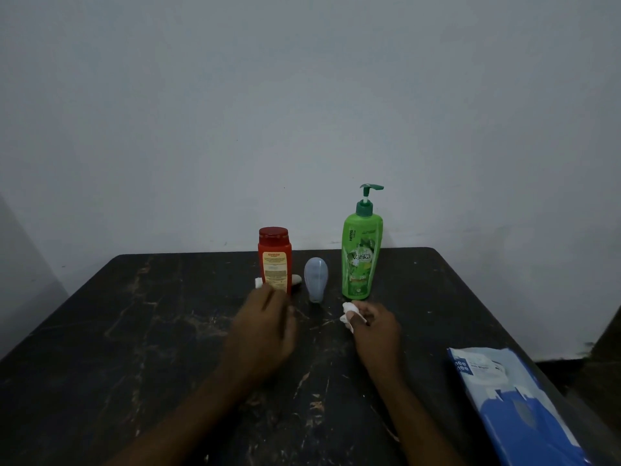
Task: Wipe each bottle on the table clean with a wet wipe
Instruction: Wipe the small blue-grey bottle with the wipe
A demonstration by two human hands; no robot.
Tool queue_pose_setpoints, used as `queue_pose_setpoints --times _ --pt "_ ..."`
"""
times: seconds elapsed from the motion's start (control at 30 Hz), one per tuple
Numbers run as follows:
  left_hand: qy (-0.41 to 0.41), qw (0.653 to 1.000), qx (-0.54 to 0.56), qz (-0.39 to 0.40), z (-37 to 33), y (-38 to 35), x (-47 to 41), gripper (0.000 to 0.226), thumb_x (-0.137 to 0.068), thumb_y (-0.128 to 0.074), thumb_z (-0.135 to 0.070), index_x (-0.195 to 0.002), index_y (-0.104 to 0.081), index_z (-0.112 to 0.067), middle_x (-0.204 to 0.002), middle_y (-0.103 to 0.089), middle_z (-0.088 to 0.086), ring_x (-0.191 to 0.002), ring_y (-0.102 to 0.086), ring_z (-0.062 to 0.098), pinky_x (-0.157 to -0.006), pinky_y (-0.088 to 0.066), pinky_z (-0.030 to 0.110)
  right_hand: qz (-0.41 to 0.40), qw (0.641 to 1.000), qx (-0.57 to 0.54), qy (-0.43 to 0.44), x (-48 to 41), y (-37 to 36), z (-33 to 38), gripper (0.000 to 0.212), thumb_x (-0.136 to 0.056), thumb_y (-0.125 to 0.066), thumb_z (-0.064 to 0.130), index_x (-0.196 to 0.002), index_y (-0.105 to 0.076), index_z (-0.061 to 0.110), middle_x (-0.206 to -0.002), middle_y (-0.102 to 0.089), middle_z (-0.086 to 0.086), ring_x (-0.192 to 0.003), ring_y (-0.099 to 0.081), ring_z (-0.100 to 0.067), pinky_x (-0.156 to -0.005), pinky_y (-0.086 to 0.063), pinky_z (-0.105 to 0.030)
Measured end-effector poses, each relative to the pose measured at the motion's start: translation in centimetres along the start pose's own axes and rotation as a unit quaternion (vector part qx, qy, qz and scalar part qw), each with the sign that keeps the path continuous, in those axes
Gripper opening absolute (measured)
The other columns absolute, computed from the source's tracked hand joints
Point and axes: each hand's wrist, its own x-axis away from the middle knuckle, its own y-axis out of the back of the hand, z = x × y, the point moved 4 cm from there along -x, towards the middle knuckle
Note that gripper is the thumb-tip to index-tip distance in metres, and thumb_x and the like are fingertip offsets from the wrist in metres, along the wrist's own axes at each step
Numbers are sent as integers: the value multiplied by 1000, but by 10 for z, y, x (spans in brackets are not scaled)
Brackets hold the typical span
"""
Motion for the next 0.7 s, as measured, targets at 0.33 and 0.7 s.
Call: queue_pose_setpoints --times 0.33,0.7 --pt "211 962 -9 171 127 -25 -56 80 -82 -82 -31 -151 -41 -28 -152 -45 3 -138 -47 23 -111 -45 47 3 1000 1 -18 1 -2 1 16 -90 -69 16 -101 -69 28 -91 -68 14 -85 -65 0 -69 -46 -15" --pt "155 968 11 196 129 -44 -85 31 -93 -71 -21 -123 -65 -19 -123 -67 4 -110 -63 15 -99 -54 37 7 1000 22 -18 -1 -4 -4 16 -91 -69 21 -105 -70 29 -94 -70 14 -88 -65 1 -72 -46 -15"
